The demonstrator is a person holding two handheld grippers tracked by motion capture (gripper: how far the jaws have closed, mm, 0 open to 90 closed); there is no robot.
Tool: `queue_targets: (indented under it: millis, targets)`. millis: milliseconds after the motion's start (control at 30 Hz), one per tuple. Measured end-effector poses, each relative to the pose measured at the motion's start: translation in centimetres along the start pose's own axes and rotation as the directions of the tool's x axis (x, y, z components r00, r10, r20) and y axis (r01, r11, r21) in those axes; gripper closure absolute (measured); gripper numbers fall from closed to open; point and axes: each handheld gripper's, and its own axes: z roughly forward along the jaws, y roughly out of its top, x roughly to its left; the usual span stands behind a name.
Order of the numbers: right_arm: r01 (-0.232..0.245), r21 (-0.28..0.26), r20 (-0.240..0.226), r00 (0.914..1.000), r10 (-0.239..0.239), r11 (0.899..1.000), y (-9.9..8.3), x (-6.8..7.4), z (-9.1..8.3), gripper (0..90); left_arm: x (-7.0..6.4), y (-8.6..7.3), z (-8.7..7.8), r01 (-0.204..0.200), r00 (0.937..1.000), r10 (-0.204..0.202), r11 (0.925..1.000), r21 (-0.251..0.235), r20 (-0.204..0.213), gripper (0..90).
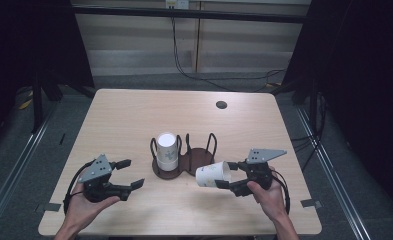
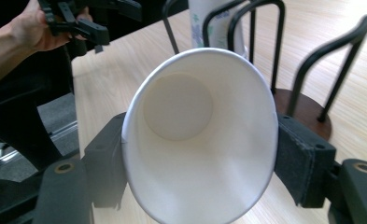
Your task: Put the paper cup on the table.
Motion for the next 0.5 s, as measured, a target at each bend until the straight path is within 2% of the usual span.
queue_targets:
  millis: [33, 67, 200, 233, 300, 467, 500]
  targets:
    - [-0.005, 0.003, 0.006, 1.0, 0.005, 1.0, 0.0, 0.0, -0.1, 27.8, 0.0, -0.4, -0.3, 0.008, 0.9998, -0.008, 0.9998, -0.018, -0.015, 20.6]
    - [-0.007, 0.009, 0.017, 0.9998, 0.007, 1.0, -0.1, 0.0, -0.4, 27.7, 0.0, -0.7, -0.5, 0.015, 0.9998, -0.015, 0.9995, -0.026, -0.012, 21.6]
    - [-0.02, 0.042, 0.062, 0.9979, 0.018, 0.999, 0.0, -0.2, -1.1, 27.7, 0.3, -1.9, -1.1, 0.04, 0.9986, -0.041, 0.9988, -0.029, -0.032, 23.5]
    - [-0.024, 0.051, 0.073, 0.9971, 0.021, 0.998, 0.1, -0.4, -1.3, 27.7, 0.5, -2.6, -1.2, 0.066, 0.9971, -0.067, 0.9973, -0.031, -0.035, 23.3]
    - [-0.027, 0.071, 0.098, 0.995, 0.02, 0.997, 0.2, -0.8, -1.6, 27.7, 0.7, -3.1, -1.1, 0.082, 0.9954, -0.084, 0.996, -0.035, -0.046, 22.5]
    - [-0.044, 0.095, 0.137, 0.99, 0.031, 0.995, 0.4, -1.5, -2.4, 27.7, 1.0, -4.0, -0.3, 0.069, 0.9961, -0.068, 0.9976, 0.007, -0.056, 16.6]
    - [-0.044, 0.105, 0.146, 0.9888, 0.029, 0.994, 0.4, -1.6, -2.6, 27.7, 1.0, -4.3, -0.1, 0.078, 0.9957, -0.077, 0.9969, 0.014, -0.052, 15.5]
